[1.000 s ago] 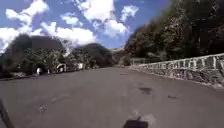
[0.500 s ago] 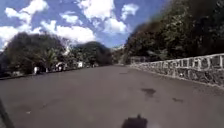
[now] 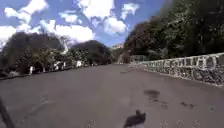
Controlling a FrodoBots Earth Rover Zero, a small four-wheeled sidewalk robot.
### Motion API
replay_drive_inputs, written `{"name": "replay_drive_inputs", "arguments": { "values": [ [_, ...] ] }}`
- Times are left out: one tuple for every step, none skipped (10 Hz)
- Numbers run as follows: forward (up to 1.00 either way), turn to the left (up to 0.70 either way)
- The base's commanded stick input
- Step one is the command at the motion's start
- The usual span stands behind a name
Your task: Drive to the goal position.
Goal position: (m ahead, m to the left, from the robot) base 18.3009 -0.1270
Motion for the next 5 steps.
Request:
{"name": "replay_drive_inputs", "arguments": {
  "values": [
    [0.50, 0.00],
    [0.50, 0.00],
    [0.50, 0.00],
    [0.50, 0.00],
    [0.50, 0.00]
  ]
}}
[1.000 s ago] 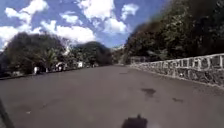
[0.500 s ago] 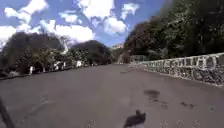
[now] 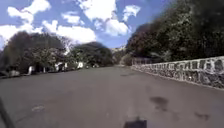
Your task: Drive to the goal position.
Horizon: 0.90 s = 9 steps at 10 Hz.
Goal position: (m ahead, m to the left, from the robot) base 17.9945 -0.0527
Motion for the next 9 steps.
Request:
{"name": "replay_drive_inputs", "arguments": {
  "values": [
    [0.50, 0.00],
    [0.50, 0.00],
    [0.50, 0.00],
    [0.50, 0.00],
    [0.50, 0.00],
    [0.50, 0.00],
    [0.50, 0.00],
    [0.50, 0.00],
    [0.50, 0.00]
  ]
}}
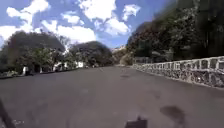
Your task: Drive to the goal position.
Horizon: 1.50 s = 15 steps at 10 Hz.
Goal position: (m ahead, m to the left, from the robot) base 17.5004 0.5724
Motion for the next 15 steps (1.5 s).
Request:
{"name": "replay_drive_inputs", "arguments": {
  "values": [
    [0.50, 0.00],
    [0.50, 0.00],
    [0.50, 0.00],
    [0.50, 0.00],
    [0.50, 0.00],
    [0.50, 0.00],
    [0.50, 0.00],
    [0.50, 0.00],
    [0.50, 0.00],
    [0.50, 0.00],
    [0.50, 0.00],
    [0.50, 0.00],
    [0.50, 0.00],
    [0.50, 0.00],
    [0.50, 0.00]
  ]
}}
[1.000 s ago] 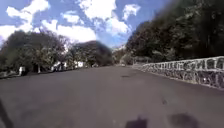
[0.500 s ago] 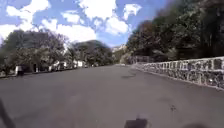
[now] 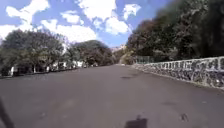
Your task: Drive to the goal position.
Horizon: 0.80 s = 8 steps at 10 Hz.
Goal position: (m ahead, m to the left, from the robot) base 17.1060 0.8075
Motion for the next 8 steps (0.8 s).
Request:
{"name": "replay_drive_inputs", "arguments": {
  "values": [
    [0.50, 0.00],
    [0.50, 0.00],
    [0.50, 0.00],
    [0.50, 0.00],
    [0.50, 0.00],
    [0.50, 0.00],
    [0.50, 0.00],
    [0.50, 0.00]
  ]
}}
